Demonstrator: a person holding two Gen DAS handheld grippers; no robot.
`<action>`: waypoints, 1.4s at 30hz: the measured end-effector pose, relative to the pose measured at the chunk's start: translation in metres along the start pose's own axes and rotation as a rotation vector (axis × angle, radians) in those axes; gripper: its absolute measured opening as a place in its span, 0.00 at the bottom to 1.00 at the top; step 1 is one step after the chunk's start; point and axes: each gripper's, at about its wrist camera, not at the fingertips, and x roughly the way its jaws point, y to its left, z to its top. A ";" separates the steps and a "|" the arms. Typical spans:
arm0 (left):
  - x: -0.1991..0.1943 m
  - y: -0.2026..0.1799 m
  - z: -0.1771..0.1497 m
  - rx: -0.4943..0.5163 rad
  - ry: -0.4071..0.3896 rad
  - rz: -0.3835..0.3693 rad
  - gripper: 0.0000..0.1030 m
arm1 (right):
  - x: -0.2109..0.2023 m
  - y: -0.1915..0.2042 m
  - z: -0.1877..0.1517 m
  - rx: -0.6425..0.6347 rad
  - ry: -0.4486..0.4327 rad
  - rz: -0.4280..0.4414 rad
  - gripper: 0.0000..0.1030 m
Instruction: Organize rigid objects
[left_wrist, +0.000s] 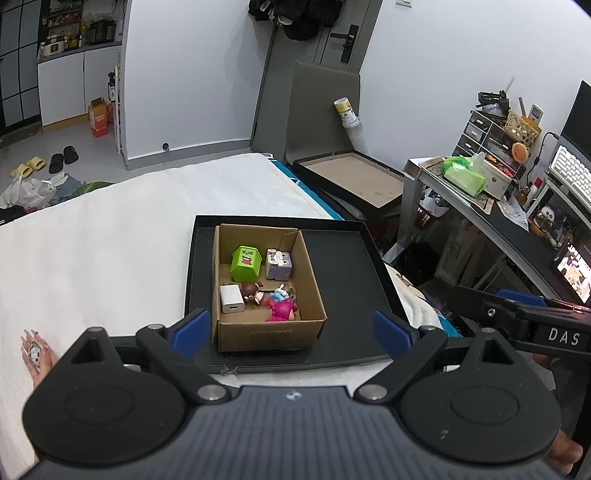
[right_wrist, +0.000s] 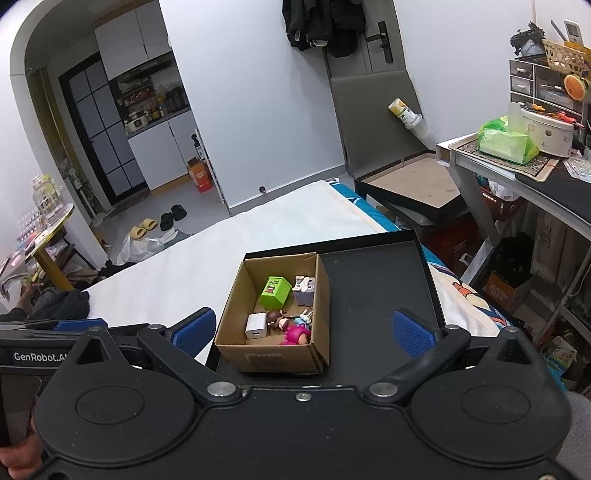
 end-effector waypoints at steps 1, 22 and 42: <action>0.000 0.000 0.000 0.001 0.001 -0.001 0.92 | 0.000 0.000 0.000 0.000 0.000 -0.001 1.00; -0.006 -0.002 -0.003 0.018 0.003 -0.006 0.92 | -0.008 0.001 0.000 0.005 -0.011 -0.011 1.00; -0.006 -0.004 -0.003 0.026 -0.001 -0.012 0.92 | -0.010 0.003 0.001 0.002 -0.011 -0.024 1.00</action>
